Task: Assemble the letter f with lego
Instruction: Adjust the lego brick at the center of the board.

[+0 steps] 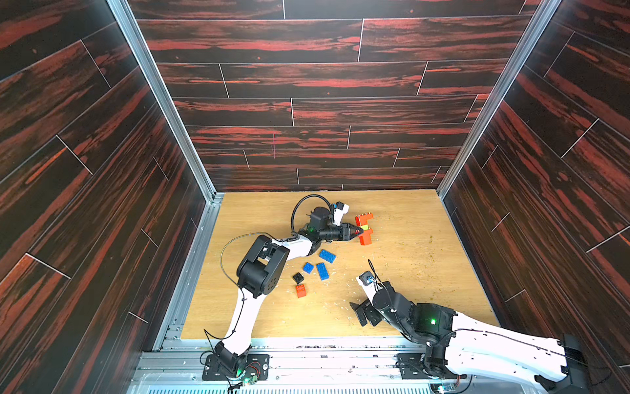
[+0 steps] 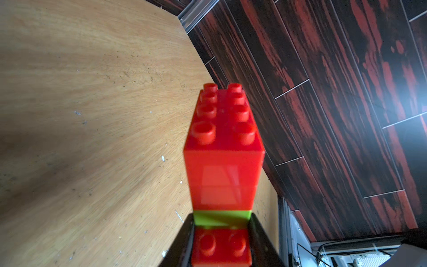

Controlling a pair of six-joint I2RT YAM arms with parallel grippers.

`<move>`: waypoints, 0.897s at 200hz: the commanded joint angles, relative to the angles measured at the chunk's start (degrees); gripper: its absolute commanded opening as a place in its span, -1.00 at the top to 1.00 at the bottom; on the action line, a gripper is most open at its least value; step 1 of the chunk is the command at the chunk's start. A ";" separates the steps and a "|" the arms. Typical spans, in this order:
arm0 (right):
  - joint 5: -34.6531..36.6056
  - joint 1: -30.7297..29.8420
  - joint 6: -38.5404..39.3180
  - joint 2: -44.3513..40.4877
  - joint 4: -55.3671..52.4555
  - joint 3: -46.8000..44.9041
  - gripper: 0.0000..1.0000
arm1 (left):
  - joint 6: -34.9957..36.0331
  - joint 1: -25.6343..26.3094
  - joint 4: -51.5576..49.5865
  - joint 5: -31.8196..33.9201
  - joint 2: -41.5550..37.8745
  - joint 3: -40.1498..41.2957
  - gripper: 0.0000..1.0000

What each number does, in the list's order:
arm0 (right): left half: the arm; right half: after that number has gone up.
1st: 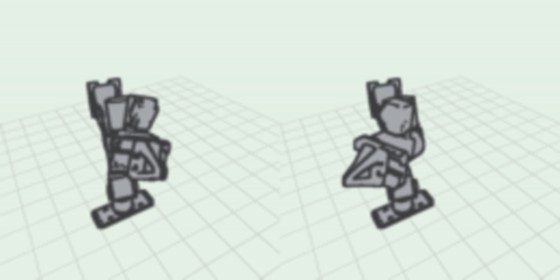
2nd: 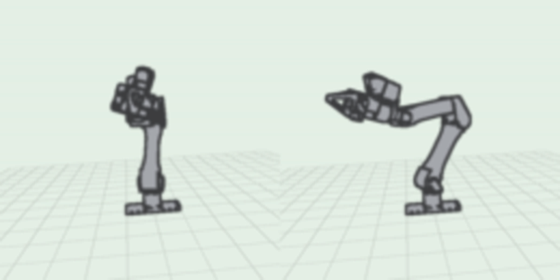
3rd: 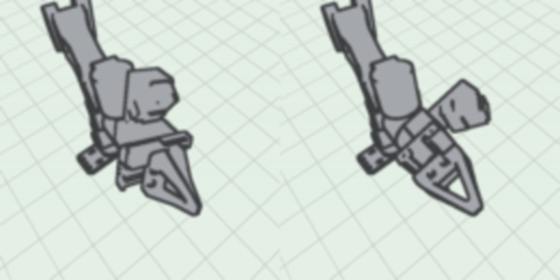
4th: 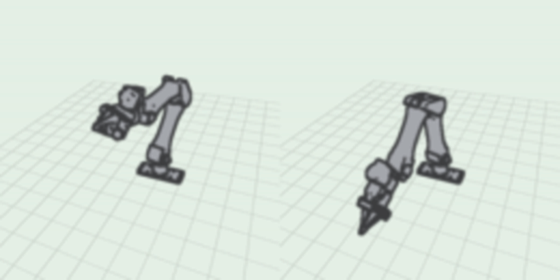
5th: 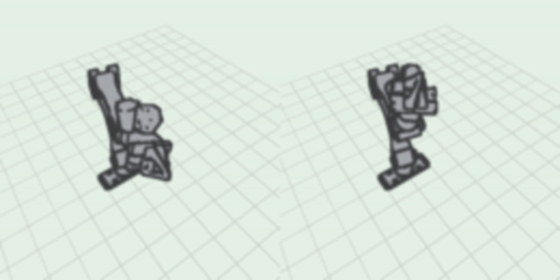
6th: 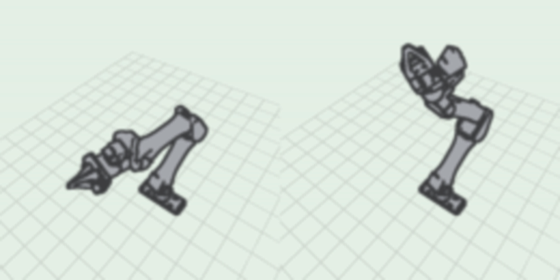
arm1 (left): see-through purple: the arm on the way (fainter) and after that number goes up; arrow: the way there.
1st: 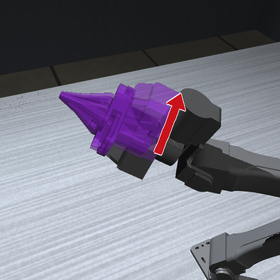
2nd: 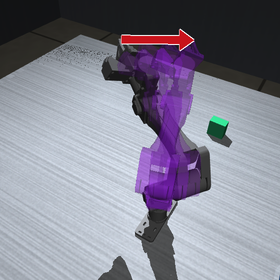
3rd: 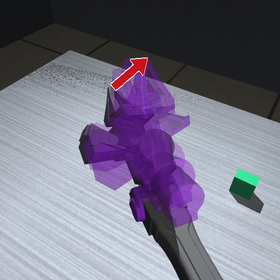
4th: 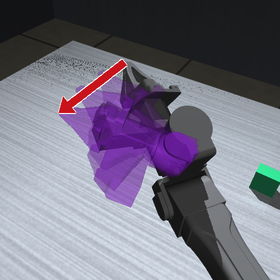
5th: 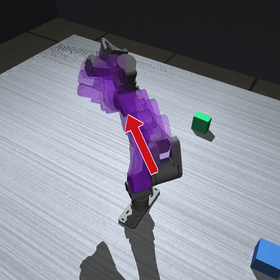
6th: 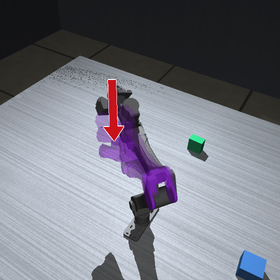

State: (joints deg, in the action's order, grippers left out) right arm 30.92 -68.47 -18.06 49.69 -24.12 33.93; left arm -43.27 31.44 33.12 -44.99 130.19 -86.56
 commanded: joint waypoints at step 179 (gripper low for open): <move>18.31 -1.09 -13.65 0.23 -10.42 2.19 -0.97 | -16.69 -3.37 1.09 -11.96 15.42 -19.50 0.49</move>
State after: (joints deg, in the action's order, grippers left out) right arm 47.86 -69.14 -30.37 50.30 -33.45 34.76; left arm -57.95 28.47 34.15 -53.93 144.07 -102.80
